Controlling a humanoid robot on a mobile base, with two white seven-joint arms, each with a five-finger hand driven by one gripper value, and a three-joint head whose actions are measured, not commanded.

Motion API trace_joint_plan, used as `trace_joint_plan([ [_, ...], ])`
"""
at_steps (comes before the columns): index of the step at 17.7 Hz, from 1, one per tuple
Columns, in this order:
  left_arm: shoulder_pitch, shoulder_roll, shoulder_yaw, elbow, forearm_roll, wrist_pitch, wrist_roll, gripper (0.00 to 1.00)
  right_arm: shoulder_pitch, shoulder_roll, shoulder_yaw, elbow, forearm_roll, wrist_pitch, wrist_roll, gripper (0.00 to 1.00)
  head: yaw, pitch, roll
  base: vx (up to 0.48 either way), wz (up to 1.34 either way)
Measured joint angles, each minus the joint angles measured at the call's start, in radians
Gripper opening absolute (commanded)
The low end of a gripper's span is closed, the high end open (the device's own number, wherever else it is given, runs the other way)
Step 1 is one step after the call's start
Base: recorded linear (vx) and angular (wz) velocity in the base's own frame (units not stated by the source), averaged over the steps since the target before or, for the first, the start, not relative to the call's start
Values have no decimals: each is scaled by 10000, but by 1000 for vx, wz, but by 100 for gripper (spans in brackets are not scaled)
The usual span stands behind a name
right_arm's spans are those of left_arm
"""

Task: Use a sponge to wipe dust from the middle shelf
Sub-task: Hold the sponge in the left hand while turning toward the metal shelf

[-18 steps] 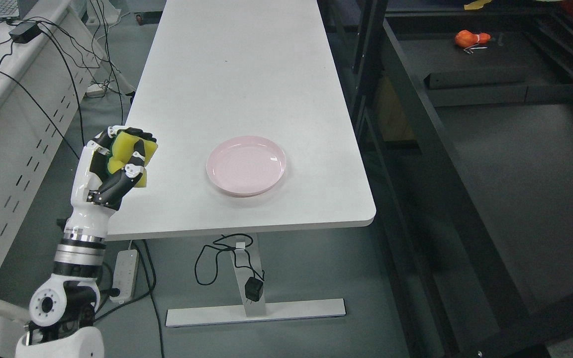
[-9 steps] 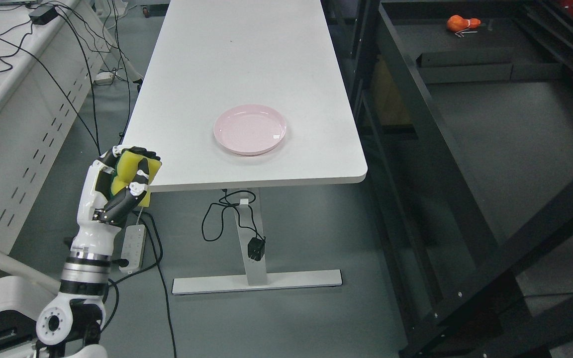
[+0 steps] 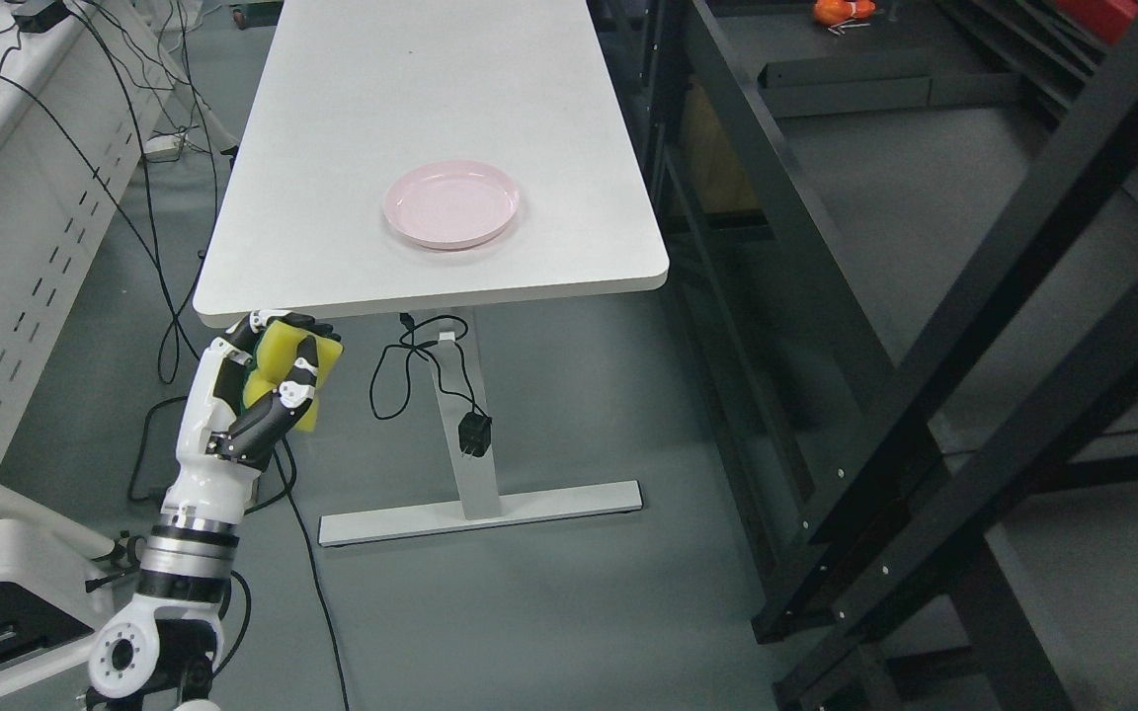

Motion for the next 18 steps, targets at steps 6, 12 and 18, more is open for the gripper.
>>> trace_joint_plan([
  [6,32,-23,-141,-20,1,26,-2,4,1,0,0,0,0,0,0,100,0,0,0,-220,-374],
  [12,33,-34,-562,-41,1,-184,6,4,1,0,0,0,0,0,0,100,0,0,0,-171,-504],
  [18,9,-39,-1072,-68,-6,-278,31,5,5,0,0,0,0,0,0,100,0,0,0,-145,-626],
])
